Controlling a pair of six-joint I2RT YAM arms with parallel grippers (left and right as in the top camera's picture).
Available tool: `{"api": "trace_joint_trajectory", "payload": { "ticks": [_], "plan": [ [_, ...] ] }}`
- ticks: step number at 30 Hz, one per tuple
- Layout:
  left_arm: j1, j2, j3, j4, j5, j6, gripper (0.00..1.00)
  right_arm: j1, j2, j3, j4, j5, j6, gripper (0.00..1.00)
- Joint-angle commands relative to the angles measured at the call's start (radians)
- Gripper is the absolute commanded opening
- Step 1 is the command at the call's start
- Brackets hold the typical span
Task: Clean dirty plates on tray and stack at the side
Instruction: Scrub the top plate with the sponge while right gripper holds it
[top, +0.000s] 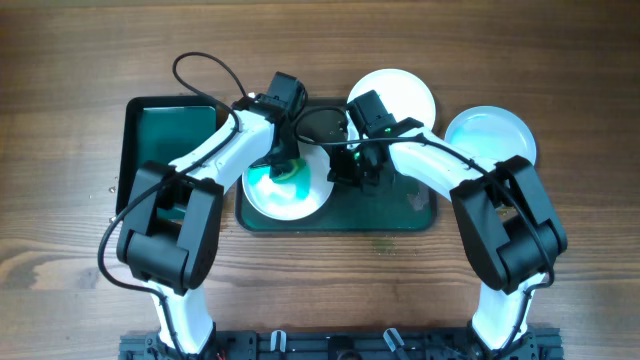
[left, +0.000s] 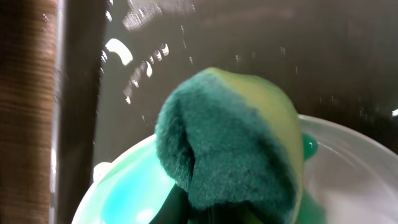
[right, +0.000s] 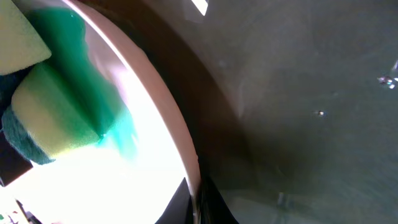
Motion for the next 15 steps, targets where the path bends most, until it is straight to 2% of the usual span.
{"api": "trace_joint_trajectory", "payload": {
  "ticks": [1,2,3,5,8,11,13,15],
  "plan": [
    [0.013,0.04,-0.009,-0.04,0.322,0.163,0.04,-0.007,0.019,0.012,0.002,-0.021,-0.014,0.04],
    [0.013,0.04,-0.009,-0.042,0.499,0.254,0.04,-0.007,0.019,0.012,0.003,-0.019,-0.014,0.04],
    [0.013,0.04,-0.009,-0.041,0.592,0.302,0.04,-0.007,0.019,0.012,0.004,-0.019,-0.014,0.04],
    [0.013,0.04,-0.009,-0.034,0.689,0.346,0.04,-0.007,0.019,0.012,0.005,-0.019,-0.014,0.04],
    [0.013,0.04,-0.009,0.005,0.705,0.355,0.04,-0.007,0.019,0.012,0.005,-0.019,-0.014,0.04],
    [0.016,0.04,-0.009,0.035,0.62,0.342,0.04,-0.007,0.019,0.012,0.005,-0.019,-0.014,0.04],
    [0.016,0.04,-0.009,0.037,0.468,0.271,0.04,-0.007,0.019,0.012,0.005,-0.02,-0.014,0.04],
    [0.016,0.04,-0.009,0.022,0.254,0.169,0.04,-0.007,0.019,0.012,0.005,-0.019,-0.014,0.04]
  ]
}}
